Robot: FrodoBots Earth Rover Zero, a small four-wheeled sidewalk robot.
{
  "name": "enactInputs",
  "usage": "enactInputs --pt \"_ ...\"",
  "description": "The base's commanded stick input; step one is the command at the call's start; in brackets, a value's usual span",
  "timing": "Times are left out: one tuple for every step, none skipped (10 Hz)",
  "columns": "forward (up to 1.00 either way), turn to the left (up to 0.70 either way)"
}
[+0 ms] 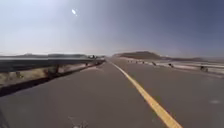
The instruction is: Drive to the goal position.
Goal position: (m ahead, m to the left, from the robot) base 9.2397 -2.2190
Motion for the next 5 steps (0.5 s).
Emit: enactInputs --pt "0.5 0.0" --pt "0.5 0.0" --pt "0.5 0.0" --pt "0.5 0.0" --pt "0.5 0.0"
